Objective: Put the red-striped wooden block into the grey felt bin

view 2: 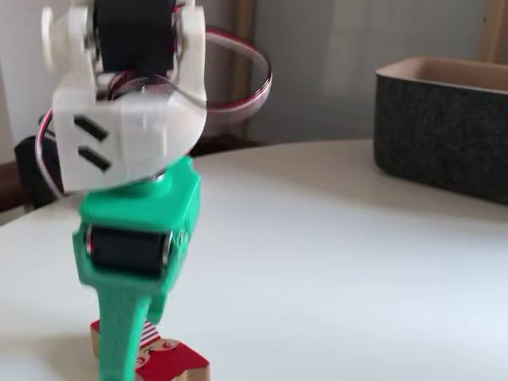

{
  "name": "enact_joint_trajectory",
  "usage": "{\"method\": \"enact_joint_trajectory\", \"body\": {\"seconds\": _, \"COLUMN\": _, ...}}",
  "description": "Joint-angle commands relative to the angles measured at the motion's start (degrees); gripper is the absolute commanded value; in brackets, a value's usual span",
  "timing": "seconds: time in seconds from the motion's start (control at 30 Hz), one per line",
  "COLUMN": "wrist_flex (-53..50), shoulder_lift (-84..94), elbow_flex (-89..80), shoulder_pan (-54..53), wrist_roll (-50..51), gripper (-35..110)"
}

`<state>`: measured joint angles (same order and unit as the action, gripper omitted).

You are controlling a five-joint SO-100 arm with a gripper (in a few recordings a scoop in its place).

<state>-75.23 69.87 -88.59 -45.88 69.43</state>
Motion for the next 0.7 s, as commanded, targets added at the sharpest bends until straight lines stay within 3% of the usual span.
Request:
{"method": "enact_joint_trajectory", "body": {"seconds": 0.0, "wrist_flex": -1.6, "shoulder_lift": 1.5, "elbow_flex": 0.2, "shoulder_pan": -0.4, "wrist_roll": 0.7, "gripper": 33}}
{"method": "enact_joint_trajectory", "body": {"seconds": 0.3, "wrist_flex": 1.3, "shoulder_lift": -1.1, "elbow_flex": 0.0, "shoulder_pan": -1.7, "wrist_roll": 2.4, "gripper": 28}}
{"method": "enact_joint_trajectory", "body": {"seconds": 0.67, "wrist_flex": 2.6, "shoulder_lift": -1.5, "elbow_flex": 0.9, "shoulder_pan": -0.8, "wrist_roll": 1.7, "gripper": 8}}
